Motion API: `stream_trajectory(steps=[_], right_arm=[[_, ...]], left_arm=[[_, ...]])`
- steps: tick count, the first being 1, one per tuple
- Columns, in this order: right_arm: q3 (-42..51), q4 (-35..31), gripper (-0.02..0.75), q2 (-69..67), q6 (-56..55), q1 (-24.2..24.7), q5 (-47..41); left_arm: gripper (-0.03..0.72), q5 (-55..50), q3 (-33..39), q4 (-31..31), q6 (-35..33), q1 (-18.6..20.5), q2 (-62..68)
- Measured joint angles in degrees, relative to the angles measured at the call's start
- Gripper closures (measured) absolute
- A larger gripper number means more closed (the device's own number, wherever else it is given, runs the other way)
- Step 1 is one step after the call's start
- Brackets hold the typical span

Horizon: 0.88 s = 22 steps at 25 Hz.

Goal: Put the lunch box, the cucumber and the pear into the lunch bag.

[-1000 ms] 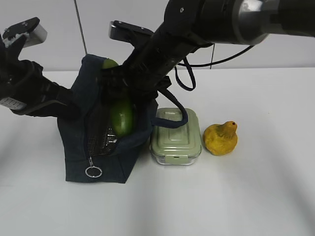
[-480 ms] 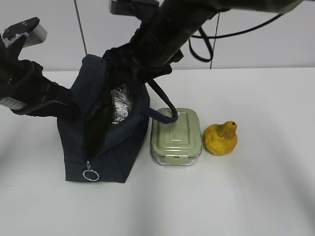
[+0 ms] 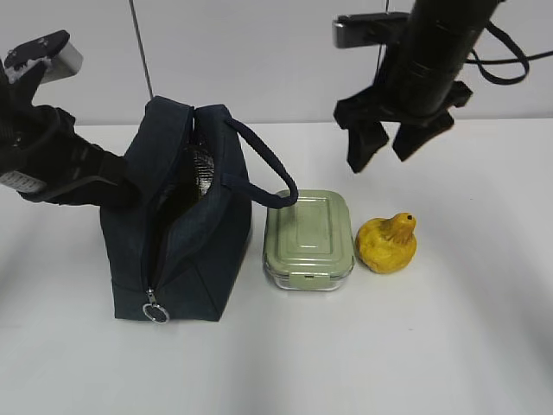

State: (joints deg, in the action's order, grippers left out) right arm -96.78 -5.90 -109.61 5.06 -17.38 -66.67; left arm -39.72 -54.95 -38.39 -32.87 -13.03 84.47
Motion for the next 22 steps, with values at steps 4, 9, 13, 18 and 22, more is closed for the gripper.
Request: stream_trajectory(steps=[4,9,13,18,22], right_arm=[[5.50,0.09,0.225,0.00,0.50,1.82,-0.82],[10.27,0.09,0.234,0.00,0.61,1.82,3.34],[10.64,0.90,0.235,0.00,0.61,1.82,5.36],[10.64,2.88,0.236,-0.91,0.76,1.82,5.70],[10.67,2.99,0.236,-2.38,0.75,1.82,6.09]], left_arm=[[0.687,0.00,0.00,0.04,0.00,0.00,0.00],[0.687,0.00,0.00,0.04,0.00,0.00,0.00],[0.687,0.00,0.00,0.04,0.00,0.00,0.00],[0.687,0.00,0.00,0.04,0.00,0.00,0.00],[0.687,0.00,0.00,0.04,0.00,0.00,0.00]])
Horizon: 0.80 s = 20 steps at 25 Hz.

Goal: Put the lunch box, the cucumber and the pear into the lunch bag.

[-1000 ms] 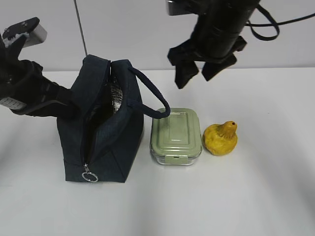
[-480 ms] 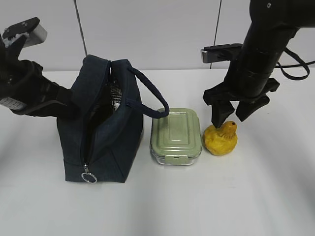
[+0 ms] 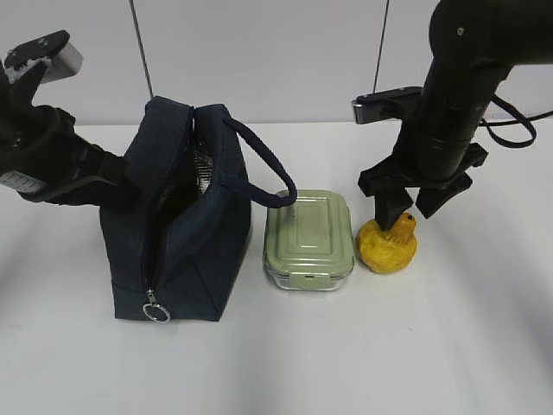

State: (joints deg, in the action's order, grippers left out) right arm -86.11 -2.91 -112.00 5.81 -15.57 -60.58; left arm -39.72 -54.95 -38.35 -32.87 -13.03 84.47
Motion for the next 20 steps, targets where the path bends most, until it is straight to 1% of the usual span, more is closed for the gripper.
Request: stream_trajectory(steps=[4,6,10,12,16,20], right_arm=[[0.00,0.00,0.239,-1.43,0.00,0.00,0.35],[0.00,-0.11,0.253,-2.55,0.56,0.00,0.45],[0.09,-0.63,0.457,-3.26,0.92,0.00,0.48],[0.09,-0.63,0.503,-3.05,0.92,0.00,0.48],[0.21,-0.39,0.516,-1.35,0.92,0.00,0.25],[0.21,-0.36,0.517,4.65,1.02,0.00,0.25]], left_arm=[[0.687,0.00,0.00,0.00,0.00,0.00,0.00],[0.687,0.00,0.00,0.00,0.00,0.00,0.00],[0.687,0.00,0.00,0.00,0.00,0.00,0.00],[0.687,0.00,0.00,0.02,0.00,0.00,0.00],[0.687,0.00,0.00,0.02,0.00,0.00,0.00],[0.687,0.00,0.00,0.02,0.00,0.00,0.00]])
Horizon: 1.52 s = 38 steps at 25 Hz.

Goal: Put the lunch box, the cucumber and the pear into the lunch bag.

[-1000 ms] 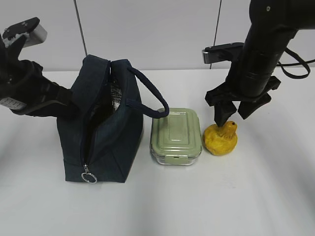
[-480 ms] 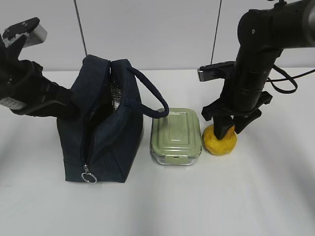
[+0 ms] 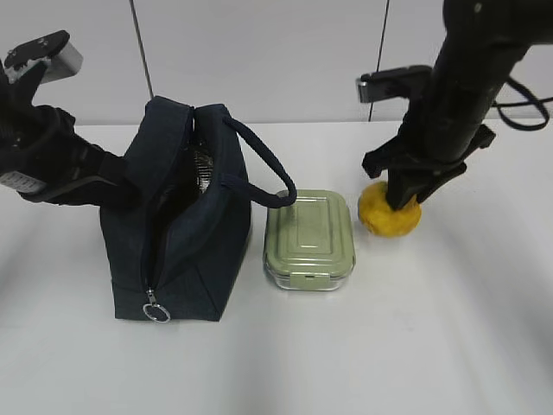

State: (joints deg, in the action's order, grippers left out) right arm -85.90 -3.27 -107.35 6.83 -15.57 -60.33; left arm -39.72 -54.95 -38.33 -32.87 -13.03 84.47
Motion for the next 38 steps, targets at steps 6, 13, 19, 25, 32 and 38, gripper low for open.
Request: stream_trajectory(steps=[6,13,19,25,32,38], right_arm=[[-4.54,-9.73,0.520,8.36,6.23,-1.04,0.00],[-13.37,-18.68,0.520,8.44,12.48,-10.91,2.69],[-16.14,-19.70,0.520,1.75,12.96,-16.33,6.29],[-17.93,-19.63,0.520,-4.41,13.58,-16.88,8.29],[-17.93,-16.40,0.483,-9.84,13.67,-16.97,5.09],[-20.32,-17.13,0.237,-9.97,13.67,-16.97,4.57]], left_arm=[[0.687,0.00,0.00,0.07,0.00,0.00,0.00],[0.687,0.00,0.00,0.25,0.00,0.00,0.00],[0.687,0.00,0.00,0.24,0.00,0.00,0.00],[0.687,0.00,0.00,0.24,0.00,0.00,0.00],[0.687,0.00,0.00,0.24,-0.04,0.00,0.00],[0.687,0.00,0.00,0.24,-0.04,0.00,0.00]])
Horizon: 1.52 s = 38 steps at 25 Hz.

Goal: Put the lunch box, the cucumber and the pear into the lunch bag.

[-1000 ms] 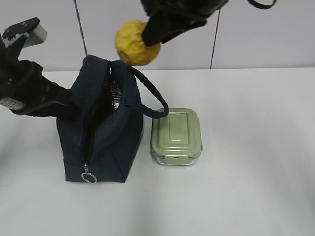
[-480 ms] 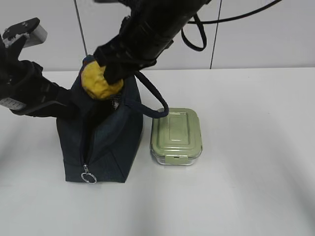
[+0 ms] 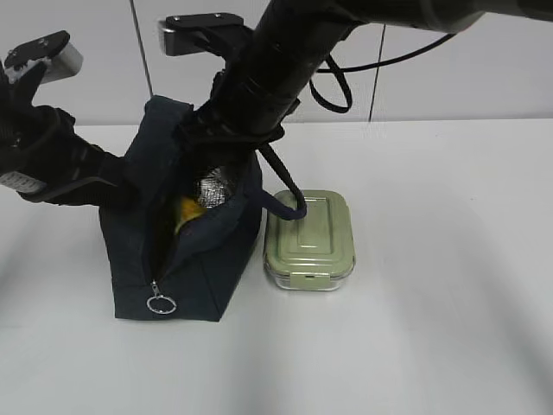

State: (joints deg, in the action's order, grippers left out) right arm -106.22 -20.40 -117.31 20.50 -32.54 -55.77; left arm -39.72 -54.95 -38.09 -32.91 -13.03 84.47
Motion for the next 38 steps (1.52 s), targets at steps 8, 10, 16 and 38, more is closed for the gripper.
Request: stream_trajectory(steps=[8,10,16,38], right_arm=[[3.97,-2.05,0.177,6.52,-1.45,4.91,-1.08],[9.35,-2.58,0.179,9.64,-1.89,8.41,0.88],[28.34,-18.70,0.199,14.80,7.18,21.52,4.43],[37.25,-53.36,0.202,-2.92,34.62,33.09,-1.13]], left_arm=[[0.687,0.00,0.00,0.00,0.00,0.00,0.00],[0.687,0.00,0.00,0.00,0.00,0.00,0.00],[0.687,-0.24,0.00,0.00,0.00,0.00,0.00],[0.687,-0.48,-0.04,-0.05,0.00,0.00,0.00]])
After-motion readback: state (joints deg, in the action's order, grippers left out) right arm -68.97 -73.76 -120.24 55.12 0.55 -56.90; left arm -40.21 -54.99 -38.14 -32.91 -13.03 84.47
